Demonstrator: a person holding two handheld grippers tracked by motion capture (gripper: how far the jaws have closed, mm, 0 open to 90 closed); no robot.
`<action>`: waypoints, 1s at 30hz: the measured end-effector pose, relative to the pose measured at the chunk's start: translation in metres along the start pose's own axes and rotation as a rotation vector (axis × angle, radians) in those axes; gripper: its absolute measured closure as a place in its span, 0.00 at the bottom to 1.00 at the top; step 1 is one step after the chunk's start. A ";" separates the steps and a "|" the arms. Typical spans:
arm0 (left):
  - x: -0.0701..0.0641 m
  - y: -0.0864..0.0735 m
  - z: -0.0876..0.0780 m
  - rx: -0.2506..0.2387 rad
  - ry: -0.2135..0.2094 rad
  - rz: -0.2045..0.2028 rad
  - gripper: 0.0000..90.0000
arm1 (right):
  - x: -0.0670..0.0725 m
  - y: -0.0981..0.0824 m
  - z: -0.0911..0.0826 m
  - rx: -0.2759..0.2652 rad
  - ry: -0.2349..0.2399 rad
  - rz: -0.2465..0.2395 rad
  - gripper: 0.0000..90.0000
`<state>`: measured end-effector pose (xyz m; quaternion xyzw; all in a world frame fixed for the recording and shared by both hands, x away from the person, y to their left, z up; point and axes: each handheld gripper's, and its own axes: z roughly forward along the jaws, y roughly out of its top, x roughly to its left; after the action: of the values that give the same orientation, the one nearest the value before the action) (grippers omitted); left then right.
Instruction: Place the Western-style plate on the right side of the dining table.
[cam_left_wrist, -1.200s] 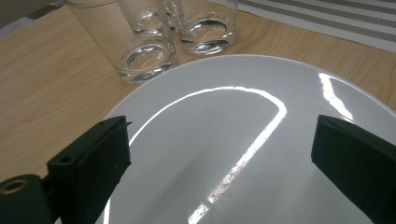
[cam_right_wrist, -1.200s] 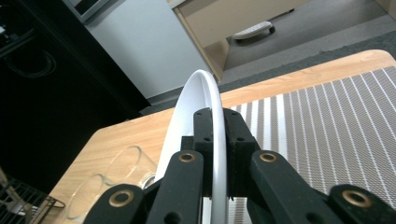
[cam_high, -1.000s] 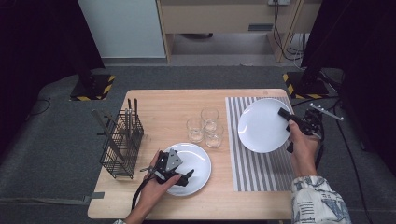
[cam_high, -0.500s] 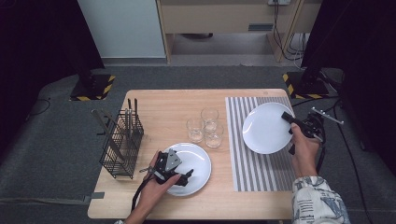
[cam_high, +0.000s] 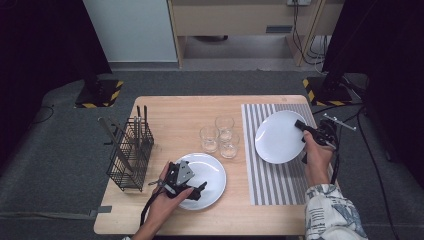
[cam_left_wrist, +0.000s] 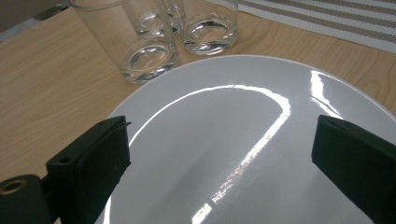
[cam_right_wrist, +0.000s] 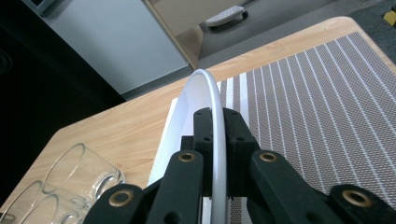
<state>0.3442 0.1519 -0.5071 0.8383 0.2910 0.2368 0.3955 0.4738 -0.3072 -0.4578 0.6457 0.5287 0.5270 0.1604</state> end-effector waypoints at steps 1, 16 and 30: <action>0.000 0.000 0.000 0.003 -0.004 0.006 0.04 | 0.001 0.000 0.001 0.001 -0.002 0.003 0.96; 0.002 0.001 -0.002 -0.003 0.008 0.010 0.04 | 0.006 -0.011 0.018 0.017 0.004 0.016 0.95; 0.005 0.000 -0.003 0.009 0.031 0.021 0.04 | -0.010 -0.016 0.016 0.031 -0.008 0.003 0.93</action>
<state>0.3463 0.1570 -0.5049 0.8392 0.2894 0.2527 0.3849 0.4801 -0.3040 -0.4814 0.6509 0.5354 0.5163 0.1517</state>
